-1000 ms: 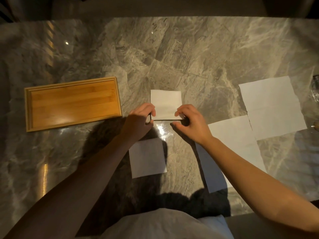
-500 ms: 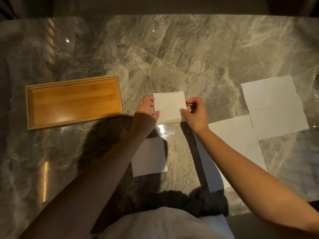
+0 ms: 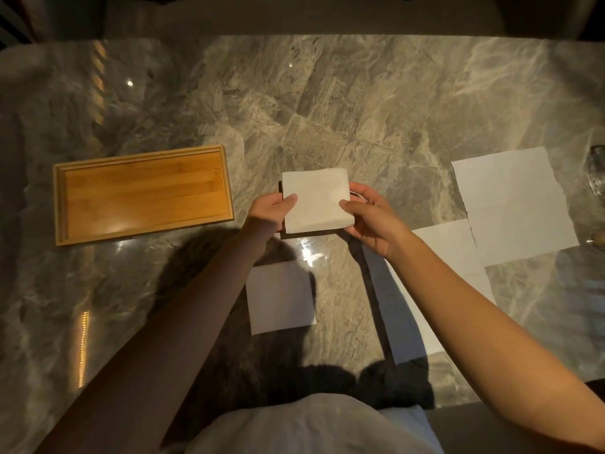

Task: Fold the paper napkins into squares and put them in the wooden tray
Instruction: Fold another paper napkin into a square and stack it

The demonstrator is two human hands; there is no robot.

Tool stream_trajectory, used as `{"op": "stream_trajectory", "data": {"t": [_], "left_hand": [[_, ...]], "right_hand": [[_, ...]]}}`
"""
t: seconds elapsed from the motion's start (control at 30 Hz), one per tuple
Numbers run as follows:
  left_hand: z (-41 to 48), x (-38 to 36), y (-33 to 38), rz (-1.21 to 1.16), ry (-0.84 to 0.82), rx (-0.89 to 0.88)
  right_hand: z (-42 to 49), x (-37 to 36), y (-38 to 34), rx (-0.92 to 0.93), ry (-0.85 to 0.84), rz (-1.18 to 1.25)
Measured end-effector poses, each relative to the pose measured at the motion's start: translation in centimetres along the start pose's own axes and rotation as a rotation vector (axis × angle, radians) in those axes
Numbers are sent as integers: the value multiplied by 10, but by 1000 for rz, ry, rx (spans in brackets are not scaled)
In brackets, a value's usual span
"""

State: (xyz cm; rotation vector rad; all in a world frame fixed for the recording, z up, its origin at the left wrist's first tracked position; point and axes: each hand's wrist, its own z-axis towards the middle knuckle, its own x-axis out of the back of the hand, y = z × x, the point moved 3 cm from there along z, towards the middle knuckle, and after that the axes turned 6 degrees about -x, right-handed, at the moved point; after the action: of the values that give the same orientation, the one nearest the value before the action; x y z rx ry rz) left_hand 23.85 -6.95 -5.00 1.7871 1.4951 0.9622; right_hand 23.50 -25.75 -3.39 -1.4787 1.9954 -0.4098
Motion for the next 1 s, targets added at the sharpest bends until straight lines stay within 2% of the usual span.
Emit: {"op": "stream_trajectory", "data": {"t": [0.1, 0.27, 0.53, 0.63, 0.8, 1.0], "left_hand": [[-10, 10, -1, -90, 17, 26], [-37, 30, -13, -30, 38, -31], [-82, 44, -43, 40, 0, -15], [-95, 47, -58, 165, 40, -21], [-116, 45, -74, 381, 123, -170], [-127, 41, -81, 434, 209, -238]], "right_hand": [[-4, -5, 5, -3, -18, -53], [-16, -10, 22, -10, 12, -264], [-34, -18, 61, 40, 13, -572], [-41, -19, 76, 42, 9, -624], [-49, -19, 92, 68, 26, -708], [-52, -16, 106, 92, 52, -797]]}}
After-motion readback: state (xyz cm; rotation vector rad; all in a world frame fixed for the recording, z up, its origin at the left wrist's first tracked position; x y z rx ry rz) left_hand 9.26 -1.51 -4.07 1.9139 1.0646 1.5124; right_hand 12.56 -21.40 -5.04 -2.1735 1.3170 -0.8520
